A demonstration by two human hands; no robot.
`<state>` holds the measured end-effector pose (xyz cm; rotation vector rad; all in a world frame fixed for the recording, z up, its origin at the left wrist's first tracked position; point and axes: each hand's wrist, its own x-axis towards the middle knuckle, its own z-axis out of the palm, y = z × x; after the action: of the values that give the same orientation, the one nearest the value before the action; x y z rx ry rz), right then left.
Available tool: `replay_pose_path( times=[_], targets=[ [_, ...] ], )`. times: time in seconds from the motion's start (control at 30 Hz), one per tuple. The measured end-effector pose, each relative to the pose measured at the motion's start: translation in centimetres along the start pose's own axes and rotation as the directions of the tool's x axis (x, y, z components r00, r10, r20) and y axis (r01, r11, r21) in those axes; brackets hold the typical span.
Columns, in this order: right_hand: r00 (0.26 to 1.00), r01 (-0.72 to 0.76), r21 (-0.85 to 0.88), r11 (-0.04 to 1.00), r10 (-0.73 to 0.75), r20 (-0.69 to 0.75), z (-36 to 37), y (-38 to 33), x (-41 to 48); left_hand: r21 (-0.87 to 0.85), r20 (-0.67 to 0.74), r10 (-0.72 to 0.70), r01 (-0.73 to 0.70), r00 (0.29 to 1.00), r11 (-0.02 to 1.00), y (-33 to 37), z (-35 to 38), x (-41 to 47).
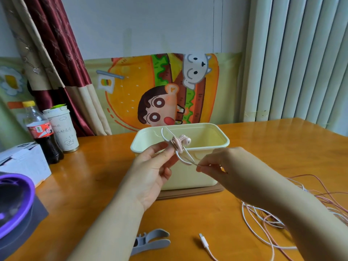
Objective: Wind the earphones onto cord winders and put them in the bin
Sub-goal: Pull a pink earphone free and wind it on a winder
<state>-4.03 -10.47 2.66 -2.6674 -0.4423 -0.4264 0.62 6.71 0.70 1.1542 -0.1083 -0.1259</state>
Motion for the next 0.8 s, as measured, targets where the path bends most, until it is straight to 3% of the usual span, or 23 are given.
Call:
replay_pose_path(
  times=[0.1, 0.23, 0.33, 0.47, 0.67, 0.8],
  targets=[
    [1.0, 0.02, -0.003, 1.0, -0.02, -0.004, -0.6, -0.1, -0.1, -0.024, 0.039, -0.018, 0.019, 0.999, 1.0, -0.1, 0.0, 0.0],
    [0.995, 0.025, 0.049, 0.998, -0.02, -0.101, -1.4, -0.6, -0.4, 0.203, 0.08, 0.036, -0.051, 0.996, 0.978, -0.4, -0.1, -0.3],
    [0.971, -0.004, 0.135, 0.991, 0.036, -0.235, -2.2, -0.2, -0.4, 0.438, 0.175, 0.059, -0.132, 0.983, 0.889, -0.3, -0.1, -0.5],
    [0.937, 0.026, 0.227, 0.974, 0.055, -0.344, -2.4, 0.3, -0.2, 0.566, 0.324, -0.028, -0.17, 0.946, 0.807, -0.4, 0.4, -1.0],
    [0.95, 0.064, 0.353, 0.933, 0.051, -0.309, -2.0, 0.8, 0.2, 0.589, 0.448, -0.058, -0.246, 0.892, 0.77, 0.0, 0.3, -1.4],
    [0.969, 0.047, 0.612, 0.789, 0.113, -0.22, -1.5, 1.6, 0.4, 0.547, 0.484, -0.079, -0.23, 0.872, 0.805, 0.7, 0.0, -1.5]
  ],
)
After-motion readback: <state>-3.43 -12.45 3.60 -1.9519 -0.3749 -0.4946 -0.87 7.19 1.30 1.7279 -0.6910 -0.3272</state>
